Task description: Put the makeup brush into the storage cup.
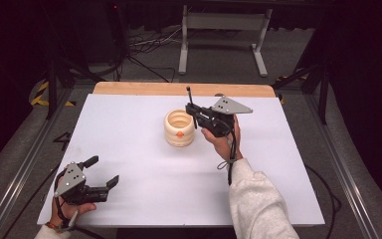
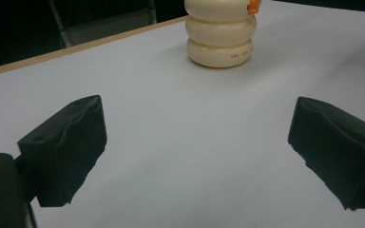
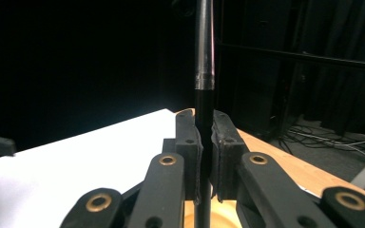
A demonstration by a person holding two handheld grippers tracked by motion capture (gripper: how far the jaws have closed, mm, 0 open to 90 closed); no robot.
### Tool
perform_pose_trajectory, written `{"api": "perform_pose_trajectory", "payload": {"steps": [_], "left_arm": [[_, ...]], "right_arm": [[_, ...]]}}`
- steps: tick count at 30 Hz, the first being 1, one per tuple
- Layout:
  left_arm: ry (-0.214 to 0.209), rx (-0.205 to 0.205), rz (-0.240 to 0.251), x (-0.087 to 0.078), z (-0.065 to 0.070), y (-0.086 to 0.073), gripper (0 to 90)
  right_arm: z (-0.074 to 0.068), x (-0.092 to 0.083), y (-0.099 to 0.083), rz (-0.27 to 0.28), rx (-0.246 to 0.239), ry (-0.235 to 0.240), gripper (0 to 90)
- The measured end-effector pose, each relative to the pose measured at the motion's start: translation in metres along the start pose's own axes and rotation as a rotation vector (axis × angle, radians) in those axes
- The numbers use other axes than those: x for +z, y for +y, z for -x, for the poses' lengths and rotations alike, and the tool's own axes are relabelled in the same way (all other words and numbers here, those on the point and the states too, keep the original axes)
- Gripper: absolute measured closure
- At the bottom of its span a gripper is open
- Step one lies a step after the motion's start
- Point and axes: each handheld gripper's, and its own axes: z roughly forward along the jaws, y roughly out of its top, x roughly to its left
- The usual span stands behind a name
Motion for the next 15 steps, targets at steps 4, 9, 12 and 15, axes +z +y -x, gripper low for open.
{"api": "perform_pose_trajectory", "payload": {"steps": [4, 9, 12, 15], "left_arm": [[-0.021, 0.007, -0.005, 0.000, -0.001, 0.000, 6.2], [-0.031, 0.041, -0.003, 0.001, -0.002, 0.003, 3.8], [-0.028, 0.026, 0.006, 0.002, -0.006, 0.002, 3.5], [-0.025, 0.028, 0.009, 0.001, -0.006, 0.001, 3.8]], "right_arm": [[0.004, 0.008, 0.005, 0.003, -0.008, -0.004, 84.2], [0.008, 0.019, 0.010, 0.005, -0.019, -0.001, 84.2], [0.009, 0.026, 0.011, 0.007, -0.027, 0.004, 84.2], [0.011, 0.031, 0.010, 0.012, -0.017, 0.006, 84.1]]}}
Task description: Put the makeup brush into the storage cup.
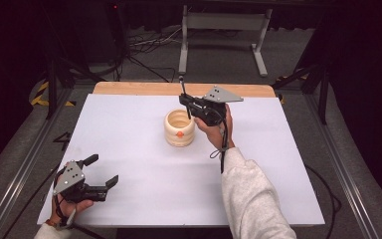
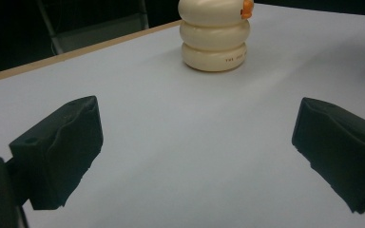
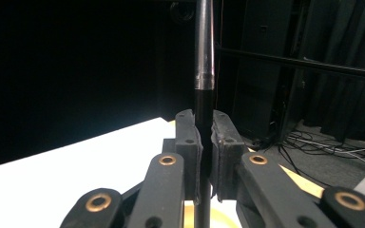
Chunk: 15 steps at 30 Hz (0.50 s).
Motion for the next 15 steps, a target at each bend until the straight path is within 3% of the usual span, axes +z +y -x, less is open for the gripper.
{"api": "perform_pose_trajectory", "payload": {"steps": [15], "left_arm": [[-0.008, -0.004, 0.022, -0.002, 0.003, 0.001, 3.0]], "right_arm": [[0.008, 0.018, -0.016, -0.005, 0.039, -0.014, 84.1]]}}
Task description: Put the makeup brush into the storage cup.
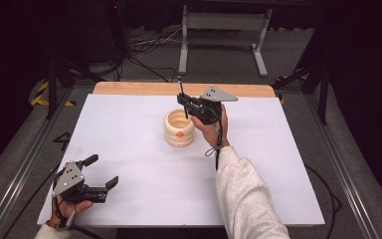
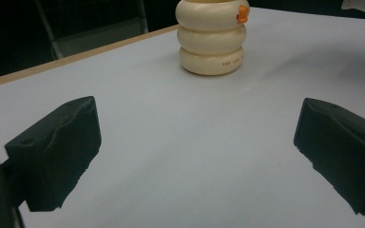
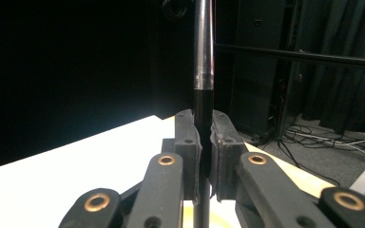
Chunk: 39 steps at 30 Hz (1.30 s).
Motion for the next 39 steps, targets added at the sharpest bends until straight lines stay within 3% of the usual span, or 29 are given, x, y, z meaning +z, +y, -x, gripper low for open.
{"api": "perform_pose_trajectory", "payload": {"steps": [15, 39], "left_arm": [[-0.005, 0.003, -0.003, 0.002, -0.001, 0.001, 3.5], [-0.001, 0.008, -0.013, 0.001, 0.000, 0.001, 3.7]], "right_arm": [[-0.001, 0.015, -0.023, -0.028, 0.030, 0.017, 84.1], [0.001, 0.005, -0.045, -0.049, 0.059, 0.004, 84.0]]}}
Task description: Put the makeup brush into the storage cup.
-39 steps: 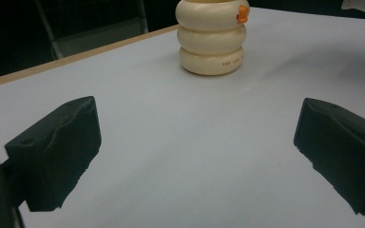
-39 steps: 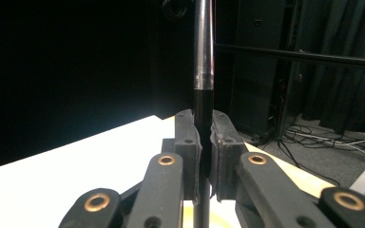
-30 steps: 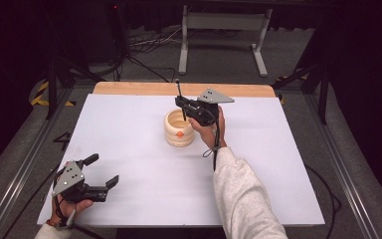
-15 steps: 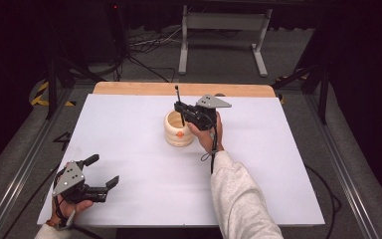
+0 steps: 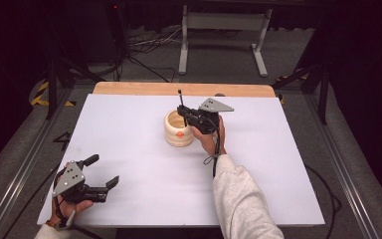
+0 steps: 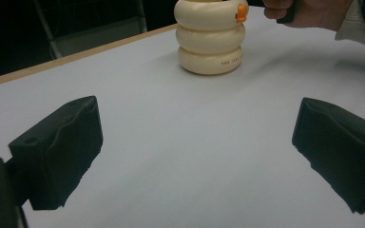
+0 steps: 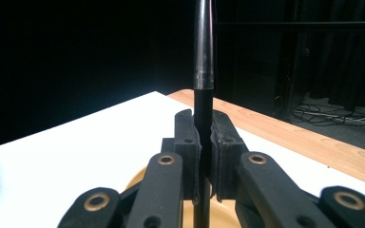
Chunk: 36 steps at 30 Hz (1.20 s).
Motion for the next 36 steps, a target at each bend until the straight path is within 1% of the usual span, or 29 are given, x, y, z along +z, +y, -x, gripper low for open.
{"api": "perform_pose_trajectory", "payload": {"steps": [4, 5, 10, 11, 15, 20, 22, 25, 27, 33, 34, 36], "left_arm": [[-0.003, 0.004, -0.006, 0.000, 0.000, 0.000, 3.7], [-0.005, 0.003, -0.007, 0.000, 0.000, 0.000, 3.8], [-0.002, 0.000, -0.004, 0.001, 0.000, 0.000, 3.8], [0.000, 0.001, 0.001, 0.002, 0.001, 0.000, 3.9], [0.001, 0.007, 0.004, 0.002, 0.002, 0.001, 4.0], [0.004, 0.003, 0.012, 0.001, 0.001, 0.001, 3.9], [0.006, 0.000, 0.014, 0.001, 0.001, 0.000, 3.8], [0.005, 0.003, 0.007, 0.001, 0.002, 0.001, 3.8], [0.004, 0.004, 0.007, 0.001, 0.002, 0.001, 3.8], [0.009, 0.005, 0.001, 0.002, 0.002, 0.001, 3.9], [0.012, 0.008, 0.004, 0.001, 0.003, 0.001, 3.9], [0.014, 0.010, 0.004, 0.001, 0.003, 0.001, 3.9]], "right_arm": [[-0.001, -0.001, -0.003, -0.006, -0.006, 0.007, 84.0], [-0.002, -0.002, -0.003, -0.011, -0.012, 0.002, 83.9], [-0.001, -0.004, -0.004, -0.010, -0.007, 0.002, 83.8], [-0.001, -0.005, -0.004, -0.016, -0.013, -0.003, 83.9], [0.000, -0.006, -0.003, -0.014, -0.016, -0.007, 83.8], [0.000, -0.008, -0.002, -0.015, -0.019, -0.014, 82.7], [0.000, -0.008, -0.001, -0.019, -0.024, -0.024, 76.8], [0.000, -0.009, 0.000, -0.021, -0.027, -0.039, 71.6], [0.001, -0.011, 0.001, -0.019, -0.031, -0.042, 70.1], [0.004, -0.020, 0.003, -0.010, -0.034, -0.060, 60.9], [0.004, -0.022, 0.004, -0.012, -0.031, -0.063, 58.2], [0.005, -0.025, 0.005, -0.016, -0.042, -0.079, 54.5]]}}
